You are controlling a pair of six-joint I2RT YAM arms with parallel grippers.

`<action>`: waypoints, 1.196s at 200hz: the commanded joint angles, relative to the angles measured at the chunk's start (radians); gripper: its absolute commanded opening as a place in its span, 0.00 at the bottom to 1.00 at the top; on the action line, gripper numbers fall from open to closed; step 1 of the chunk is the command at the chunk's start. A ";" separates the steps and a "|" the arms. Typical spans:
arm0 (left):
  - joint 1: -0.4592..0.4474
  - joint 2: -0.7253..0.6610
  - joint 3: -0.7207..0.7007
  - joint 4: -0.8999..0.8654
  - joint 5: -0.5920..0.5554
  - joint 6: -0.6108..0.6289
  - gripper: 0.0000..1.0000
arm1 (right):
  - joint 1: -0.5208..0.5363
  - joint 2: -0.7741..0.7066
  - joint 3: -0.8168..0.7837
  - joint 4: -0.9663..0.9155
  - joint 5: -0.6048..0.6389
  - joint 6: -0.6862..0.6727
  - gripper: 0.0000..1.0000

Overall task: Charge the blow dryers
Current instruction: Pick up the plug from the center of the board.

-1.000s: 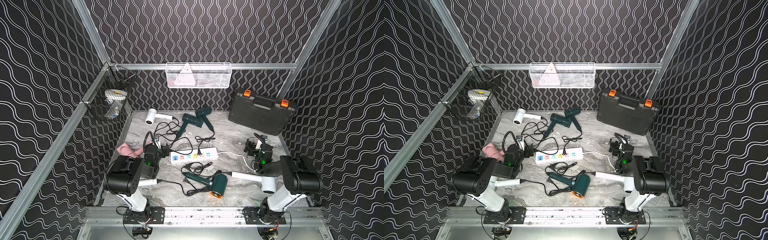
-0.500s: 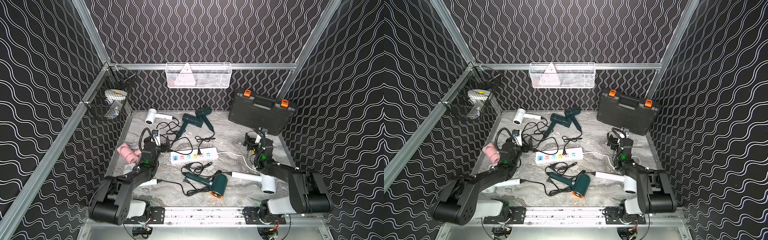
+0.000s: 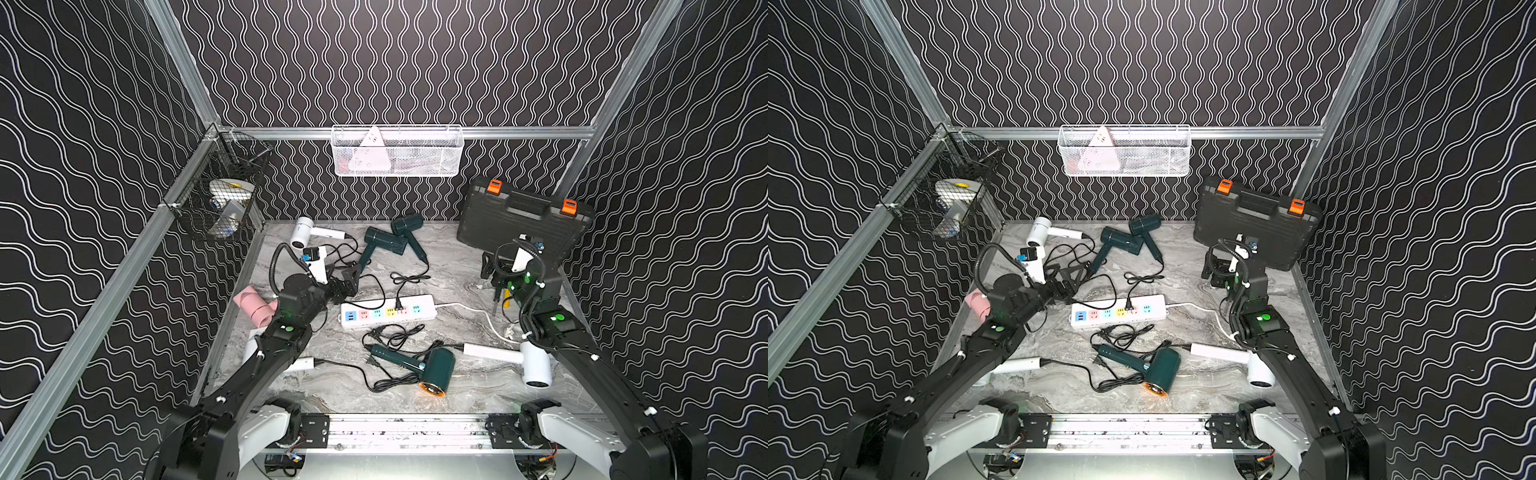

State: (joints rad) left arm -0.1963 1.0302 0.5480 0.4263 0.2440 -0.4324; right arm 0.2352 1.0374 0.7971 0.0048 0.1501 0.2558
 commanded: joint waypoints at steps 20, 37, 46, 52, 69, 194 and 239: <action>-0.003 -0.059 -0.041 -0.095 0.055 -0.014 0.99 | -0.023 0.079 0.097 -0.381 -0.105 0.203 1.00; -0.001 -0.055 -0.077 -0.051 0.033 -0.062 0.99 | -0.051 0.094 0.065 -0.327 -0.220 0.230 1.00; -0.002 -0.047 -0.103 -0.019 0.008 -0.103 0.99 | -0.062 0.115 0.070 -0.322 -0.261 0.235 1.00; -0.002 -0.035 -0.118 -0.004 -0.015 -0.135 0.99 | -0.061 0.137 0.084 -0.336 -0.262 0.239 1.00; 0.004 0.038 -0.128 0.019 -0.048 -0.211 0.99 | -0.059 0.208 0.127 -0.364 -0.307 0.223 1.00; 0.015 0.233 -0.175 0.239 0.022 -0.246 0.99 | 0.287 0.716 0.579 -0.672 -0.317 0.165 0.82; 0.014 0.249 -0.163 0.216 0.011 -0.235 0.99 | 0.359 0.888 0.732 -0.718 -0.284 0.178 0.71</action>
State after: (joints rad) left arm -0.1825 1.2697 0.3756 0.6327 0.2504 -0.6777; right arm 0.5743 1.8629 1.4715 -0.6594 -0.1619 0.4183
